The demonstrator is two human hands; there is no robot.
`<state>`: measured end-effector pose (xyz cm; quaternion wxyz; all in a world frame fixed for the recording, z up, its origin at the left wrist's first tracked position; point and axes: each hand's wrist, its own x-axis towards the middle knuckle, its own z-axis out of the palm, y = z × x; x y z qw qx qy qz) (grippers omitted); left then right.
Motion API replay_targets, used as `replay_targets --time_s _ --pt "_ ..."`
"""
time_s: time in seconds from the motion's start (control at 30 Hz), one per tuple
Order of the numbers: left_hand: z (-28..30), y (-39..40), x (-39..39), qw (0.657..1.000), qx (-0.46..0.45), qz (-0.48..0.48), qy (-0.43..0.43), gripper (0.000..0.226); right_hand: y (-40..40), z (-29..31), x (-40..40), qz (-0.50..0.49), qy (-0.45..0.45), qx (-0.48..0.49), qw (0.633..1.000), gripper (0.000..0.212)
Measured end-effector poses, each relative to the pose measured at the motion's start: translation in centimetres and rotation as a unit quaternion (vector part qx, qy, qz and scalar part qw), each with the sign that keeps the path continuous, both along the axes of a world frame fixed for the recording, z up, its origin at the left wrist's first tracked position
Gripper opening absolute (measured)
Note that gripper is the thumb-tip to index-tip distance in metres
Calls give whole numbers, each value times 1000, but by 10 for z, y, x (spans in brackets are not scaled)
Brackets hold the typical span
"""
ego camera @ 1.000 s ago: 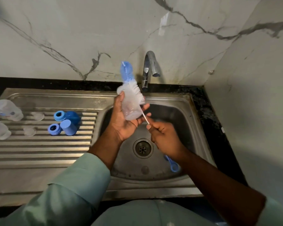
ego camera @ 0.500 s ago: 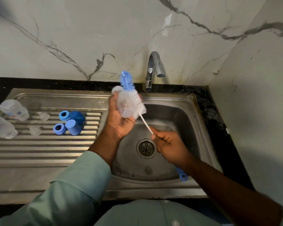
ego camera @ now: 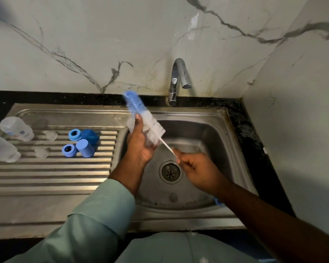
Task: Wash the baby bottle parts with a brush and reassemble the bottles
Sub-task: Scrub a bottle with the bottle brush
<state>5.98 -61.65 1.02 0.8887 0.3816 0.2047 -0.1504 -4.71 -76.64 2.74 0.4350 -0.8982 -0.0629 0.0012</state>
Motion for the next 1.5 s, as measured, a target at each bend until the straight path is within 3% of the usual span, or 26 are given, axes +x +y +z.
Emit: replay_targets --time_s 0.1,0.2,0.33,0.43,0.53,0.6,0.7,0.77,0.87,0.97,1.13,1.23,1.4,1.5 --pt "-4 3 -2 998 39 -48 19 77 -2 2 -2 -2 -42 -42 998 15" --pt "-5 2 -10 997 -56 -51 35 53 -3 0 7 -24 -48 -53 997 17" --pt "-7 16 -13 995 -99 -15 17 24 -10 1 -7 7 -25 -55 998 20" --pt "-11 13 -21 997 -56 -61 -5 43 -12 1 -5 -21 -12 -27 999 16" --pt "-14 9 -20 999 -16 -48 -9 57 -7 2 -14 27 -8 -35 999 15" --pt "-13 7 -19 998 26 -52 0 69 -11 2 -13 -1 -1 -28 1000 19" --pt "-15 7 -19 997 12 -74 16 90 -12 3 -13 10 -20 -59 998 15" --pt "-14 9 -18 996 31 -85 17 90 -9 1 -16 29 -22 -95 995 19" --pt "-10 7 -19 992 59 -114 17 98 -12 2 -11 -32 -12 -129 991 35" --pt "-6 5 -20 994 45 -95 27 97 -6 5 -18 20 -4 -188 982 44" --pt "1 4 -22 993 58 -97 33 99 -8 14 -16 -13 25 -262 965 45" --pt "-3 1 -22 997 0 -51 51 86 1 11 -28 51 46 -338 938 51" --pt "-6 -2 -13 994 -60 -48 84 108 -14 -1 -33 -11 47 -360 932 50" --pt "-3 -5 -9 990 -92 -24 102 103 -19 -6 -49 -8 53 -359 932 54"
